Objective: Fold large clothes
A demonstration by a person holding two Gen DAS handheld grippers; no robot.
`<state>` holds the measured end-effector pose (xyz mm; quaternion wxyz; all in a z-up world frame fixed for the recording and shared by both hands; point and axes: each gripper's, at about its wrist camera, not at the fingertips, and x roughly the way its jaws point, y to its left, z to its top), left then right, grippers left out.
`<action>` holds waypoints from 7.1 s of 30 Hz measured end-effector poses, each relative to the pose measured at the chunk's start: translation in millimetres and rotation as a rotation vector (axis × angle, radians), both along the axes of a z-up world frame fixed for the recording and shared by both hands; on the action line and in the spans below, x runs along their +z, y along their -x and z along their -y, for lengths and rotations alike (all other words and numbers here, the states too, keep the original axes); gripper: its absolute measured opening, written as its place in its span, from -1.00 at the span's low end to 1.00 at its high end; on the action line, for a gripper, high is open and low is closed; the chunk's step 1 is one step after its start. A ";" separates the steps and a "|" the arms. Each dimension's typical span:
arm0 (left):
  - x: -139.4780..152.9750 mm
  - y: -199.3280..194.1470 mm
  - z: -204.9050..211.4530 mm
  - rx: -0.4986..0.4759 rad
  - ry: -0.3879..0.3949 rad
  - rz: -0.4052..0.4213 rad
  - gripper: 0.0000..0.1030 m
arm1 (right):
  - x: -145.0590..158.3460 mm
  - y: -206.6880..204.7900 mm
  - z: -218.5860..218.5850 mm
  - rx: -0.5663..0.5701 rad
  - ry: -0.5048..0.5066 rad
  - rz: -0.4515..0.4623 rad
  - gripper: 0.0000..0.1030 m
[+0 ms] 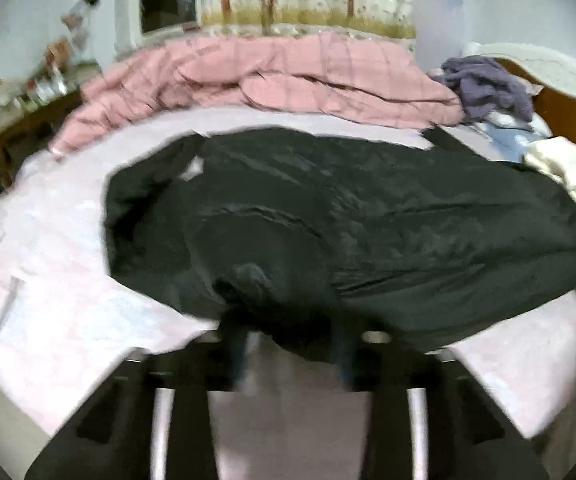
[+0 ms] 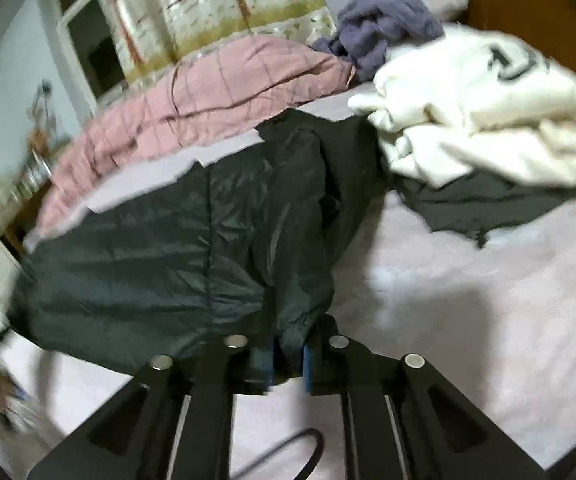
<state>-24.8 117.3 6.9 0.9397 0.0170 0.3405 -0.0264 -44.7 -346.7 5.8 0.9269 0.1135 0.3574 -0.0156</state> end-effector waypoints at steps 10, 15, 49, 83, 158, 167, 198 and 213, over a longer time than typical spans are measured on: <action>63.6 -49.5 -11.2 -0.004 0.038 0.099 0.54 | 87.1 -19.8 -14.1 -0.013 0.161 0.194 0.50; 14.4 -126.1 6.0 -0.061 -0.042 -0.192 0.50 | 64.8 -85.3 -24.6 0.043 0.138 0.013 0.56; 9.9 -212.2 -6.6 0.093 -0.046 0.087 -1.00 | -0.6 -260.3 -43.6 0.004 0.150 -0.011 -0.74; 12.2 -130.4 145.1 -0.471 0.224 -0.014 -1.00 | 23.4 -211.0 -128.2 0.288 -0.092 -0.070 -0.51; -62.3 -140.4 152.6 -0.255 0.269 -0.176 -0.94 | 35.0 -146.4 57.7 -0.132 0.089 0.032 -1.00; -62.1 -138.5 152.1 -0.255 0.258 -0.167 -0.94 | 4.1 -12.1 99.6 -0.348 0.108 -0.048 -0.99; -62.7 -139.0 152.3 -0.262 0.265 -0.161 -0.94 | 61.4 -277.1 11.6 -0.155 0.155 0.044 -0.97; 61.5 -90.8 52.0 -0.282 0.479 0.211 0.22 | 128.3 -106.0 -149.5 0.244 0.094 0.299 -0.96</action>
